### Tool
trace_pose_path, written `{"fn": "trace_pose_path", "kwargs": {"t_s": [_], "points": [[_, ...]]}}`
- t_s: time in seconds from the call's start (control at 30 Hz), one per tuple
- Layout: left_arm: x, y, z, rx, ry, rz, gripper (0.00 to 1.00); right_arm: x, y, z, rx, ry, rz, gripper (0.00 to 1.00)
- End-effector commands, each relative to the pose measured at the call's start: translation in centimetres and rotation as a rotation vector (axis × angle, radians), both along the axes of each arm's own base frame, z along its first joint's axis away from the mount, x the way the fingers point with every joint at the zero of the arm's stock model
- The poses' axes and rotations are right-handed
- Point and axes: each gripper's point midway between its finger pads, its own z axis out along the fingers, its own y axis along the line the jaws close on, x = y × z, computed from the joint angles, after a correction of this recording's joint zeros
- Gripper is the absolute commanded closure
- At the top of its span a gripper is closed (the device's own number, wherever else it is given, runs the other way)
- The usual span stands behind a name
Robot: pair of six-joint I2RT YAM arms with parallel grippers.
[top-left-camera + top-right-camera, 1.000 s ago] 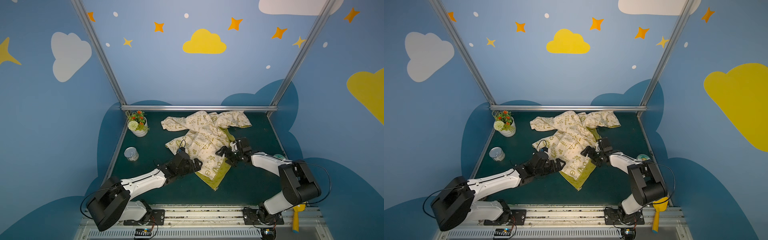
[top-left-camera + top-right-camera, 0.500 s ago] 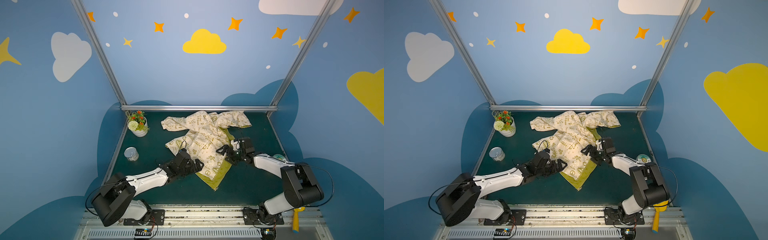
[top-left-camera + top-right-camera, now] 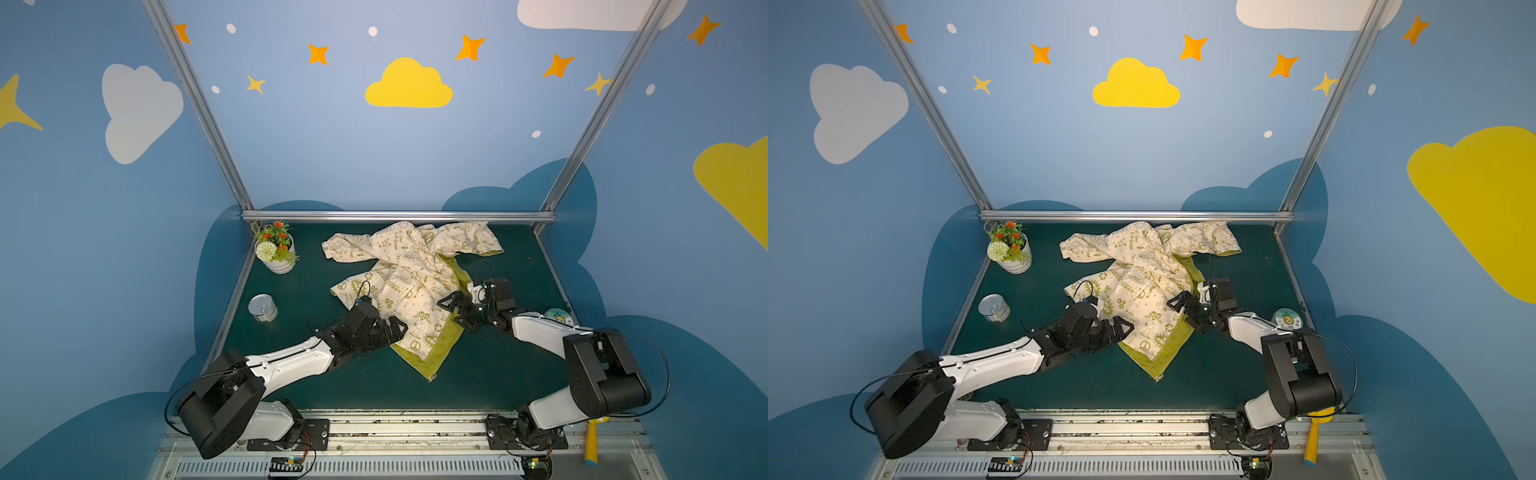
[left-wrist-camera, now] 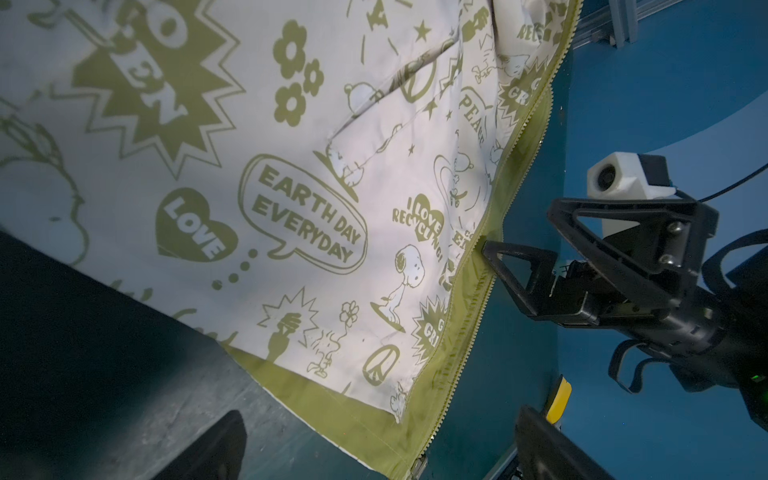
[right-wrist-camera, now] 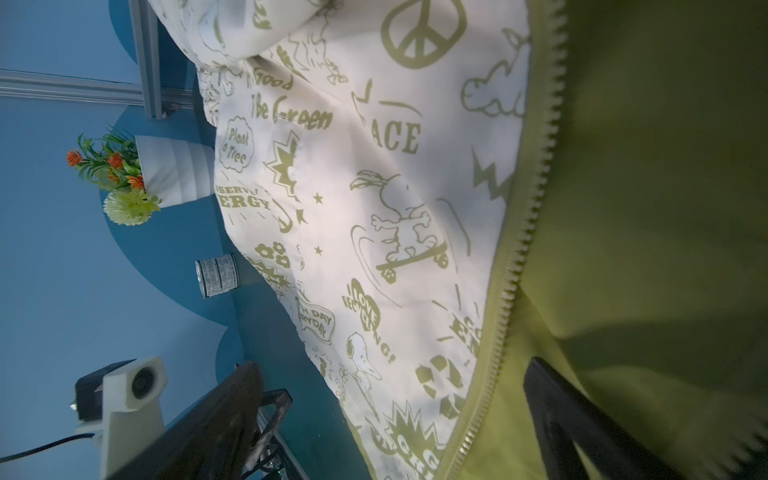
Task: Zip up the jacket
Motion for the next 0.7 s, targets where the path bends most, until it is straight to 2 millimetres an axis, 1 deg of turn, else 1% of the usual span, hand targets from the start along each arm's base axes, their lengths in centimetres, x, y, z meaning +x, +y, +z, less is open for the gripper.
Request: {"fn": "trace_pose_path", "kwargs": {"t_s": [0.0,0.17,0.3,0.43,0.53,0.57,0.63,0.67], "points": [[-0.1,-0.3,0.0,-0.016,0.008,-0.008,0.0,0.0,0.9,0.8,0.048,-0.043,0.041,0.03],[-0.1,-0.1,-0.4,-0.008,0.019,0.0,0.0,0.0,0.2,-0.1,0.019,-0.02,0.013,0.02],[-0.2,-0.1,-0.4,-0.01,0.021,0.001,0.0,-0.4,0.3,-0.9,0.014,0.024,0.014,0.02],[-0.1,-0.1,-0.5,-0.009,0.021,0.004,0.0,-0.5,-0.2,-1.7,-0.008,0.034,-0.016,0.01],[-0.1,0.0,-0.6,-0.005,0.024,0.006,0.0,-0.4,0.8,-1.4,0.04,0.028,0.031,0.01],[-0.1,0.0,-0.7,-0.004,0.026,0.004,0.0,-0.4,1.3,-1.1,0.068,0.025,0.06,0.03],[-0.1,0.0,-0.7,0.019,0.029,-0.002,0.0,-0.5,2.7,-0.6,0.118,0.022,0.124,0.1],[-0.2,0.1,-0.7,0.043,0.031,-0.007,0.0,-0.8,3.0,-0.7,0.128,0.034,0.143,0.12]]}}
